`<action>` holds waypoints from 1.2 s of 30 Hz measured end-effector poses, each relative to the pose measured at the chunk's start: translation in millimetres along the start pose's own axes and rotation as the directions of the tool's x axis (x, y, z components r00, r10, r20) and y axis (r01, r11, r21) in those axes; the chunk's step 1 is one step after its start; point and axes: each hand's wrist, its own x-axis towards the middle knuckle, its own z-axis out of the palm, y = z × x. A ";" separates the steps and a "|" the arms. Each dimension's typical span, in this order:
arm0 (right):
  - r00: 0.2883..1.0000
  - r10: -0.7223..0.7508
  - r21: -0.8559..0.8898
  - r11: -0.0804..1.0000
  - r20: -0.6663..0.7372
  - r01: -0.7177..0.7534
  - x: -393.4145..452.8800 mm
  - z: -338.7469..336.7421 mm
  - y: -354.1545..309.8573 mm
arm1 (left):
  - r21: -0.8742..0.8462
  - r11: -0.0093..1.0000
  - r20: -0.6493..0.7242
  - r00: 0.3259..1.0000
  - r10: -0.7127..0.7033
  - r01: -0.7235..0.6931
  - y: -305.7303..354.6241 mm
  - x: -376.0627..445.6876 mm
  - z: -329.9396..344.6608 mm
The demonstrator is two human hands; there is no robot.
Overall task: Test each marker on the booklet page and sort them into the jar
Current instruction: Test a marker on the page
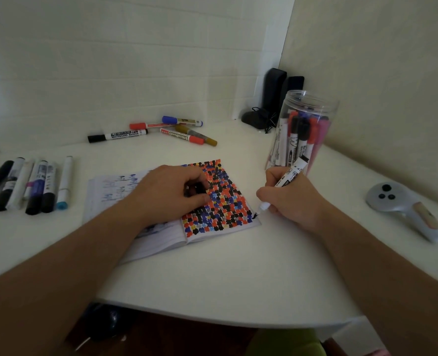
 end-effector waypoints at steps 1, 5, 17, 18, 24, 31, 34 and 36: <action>1.000 0.002 0.009 1.000 0.008 -0.002 -0.2 -0.2 0.2 | 0.000 1.000 0.002 1.000 0.000 0.000 -0.1 0.0 -0.2; 1.000 -0.020 -0.084 0.996 0.024 0.022 -1.9 2.9 -2.1 | 0.010 1.000 0.008 1.000 0.002 -0.002 -0.5 -0.5 -0.5; 1.000 -0.003 0.001 1.000 0.002 0.003 -0.9 1.8 -2.2 | 0.000 1.000 0.010 1.000 0.001 -0.001 0.4 -1.1 -0.9; 1.000 -0.009 -0.016 1.000 0.005 0.009 -0.5 2.4 -2.2 | -0.004 1.000 0.008 1.000 -0.001 0.001 0.5 -1.3 -1.2; 0.999 -0.023 -0.079 0.997 0.032 0.026 -3.2 2.5 -6.2 | -0.001 1.000 -0.006 1.000 -0.014 0.014 3.1 -2.0 -1.7; 1.000 -0.004 0.016 1.000 -0.006 0.004 0.3 2.0 -0.3 | 0.002 1.000 0.001 1.000 -0.018 0.018 3.5 -2.8 -2.7; 1.000 -0.021 -0.031 0.999 -0.006 0.021 -0.4 3.5 -1.8 | 0.007 1.000 0.005 1.000 -0.015 0.015 3.1 -2.9 -3.1; 1.000 -0.027 -0.053 0.998 0.004 0.027 -0.9 3.5 -3.1 | 0.010 1.000 0.010 1.000 -0.015 0.015 2.9 -2.8 -3.2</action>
